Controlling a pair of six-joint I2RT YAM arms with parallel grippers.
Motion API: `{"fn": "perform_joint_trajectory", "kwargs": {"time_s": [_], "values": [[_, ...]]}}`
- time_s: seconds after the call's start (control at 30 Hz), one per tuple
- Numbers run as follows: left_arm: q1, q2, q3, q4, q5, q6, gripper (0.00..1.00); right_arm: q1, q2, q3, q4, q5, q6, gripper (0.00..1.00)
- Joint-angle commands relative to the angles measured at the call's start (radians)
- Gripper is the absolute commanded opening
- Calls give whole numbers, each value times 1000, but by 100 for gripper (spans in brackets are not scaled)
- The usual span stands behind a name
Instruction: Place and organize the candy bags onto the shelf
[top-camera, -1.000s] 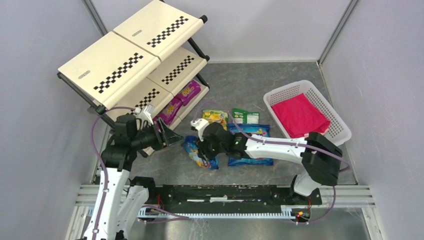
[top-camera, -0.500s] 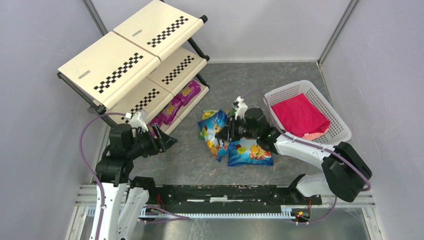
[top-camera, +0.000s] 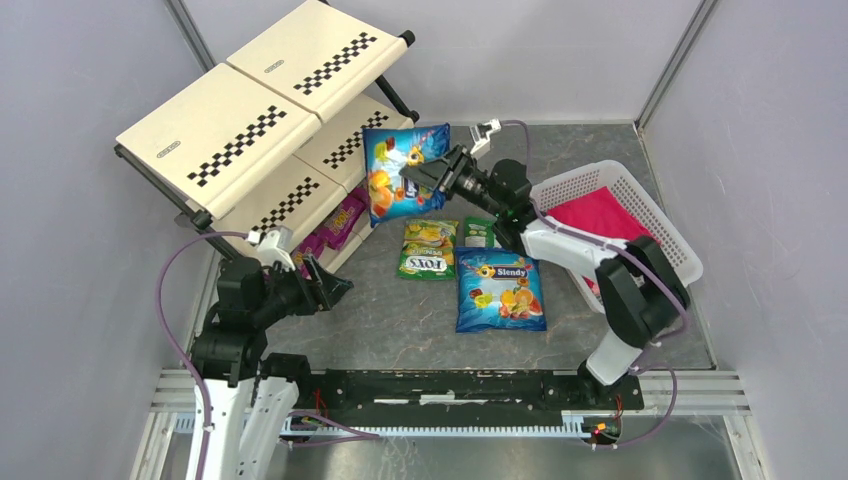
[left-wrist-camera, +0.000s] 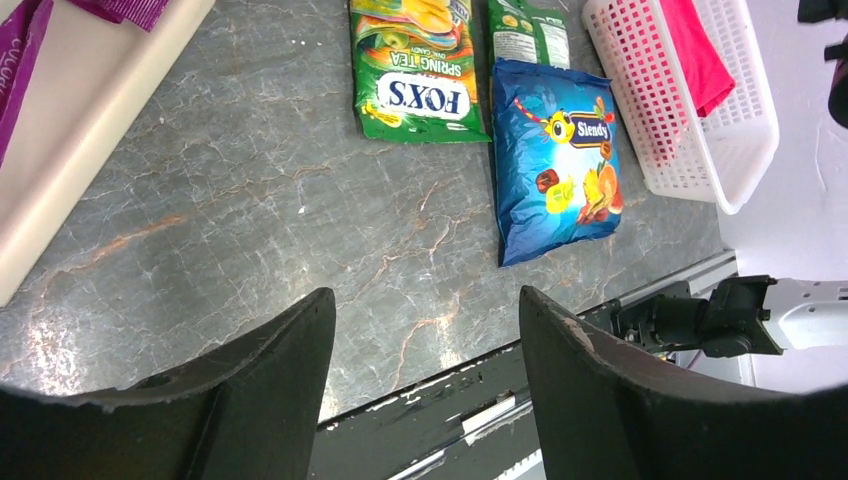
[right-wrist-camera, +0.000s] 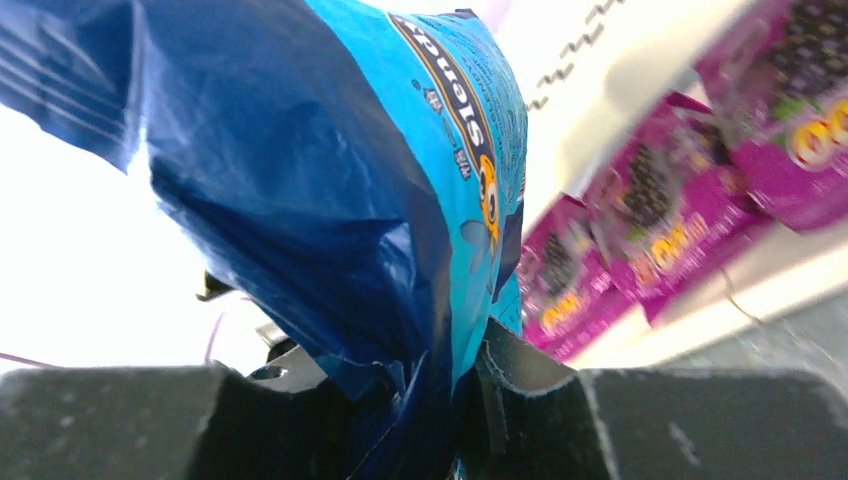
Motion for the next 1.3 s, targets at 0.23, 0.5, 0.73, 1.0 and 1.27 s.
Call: {"fn": "perform_joint_trajectory", "kwargs": {"time_s": [0.23, 0.5, 0.73, 1.0, 1.27], "values": [[62, 24, -23, 40, 8, 59, 75, 11, 223, 335, 304, 205, 289, 27], [72, 30, -26, 42, 23, 64, 76, 48, 426, 616, 181, 370, 282, 28], [102, 36, -27, 41, 28, 66, 76, 71, 647, 988, -32, 454, 152, 37], [108, 38, -28, 41, 30, 67, 76, 72, 518, 851, -208, 406, -62, 67], [124, 42, -31, 41, 34, 68, 77, 54, 266, 551, -346, 288, -249, 78]]}}
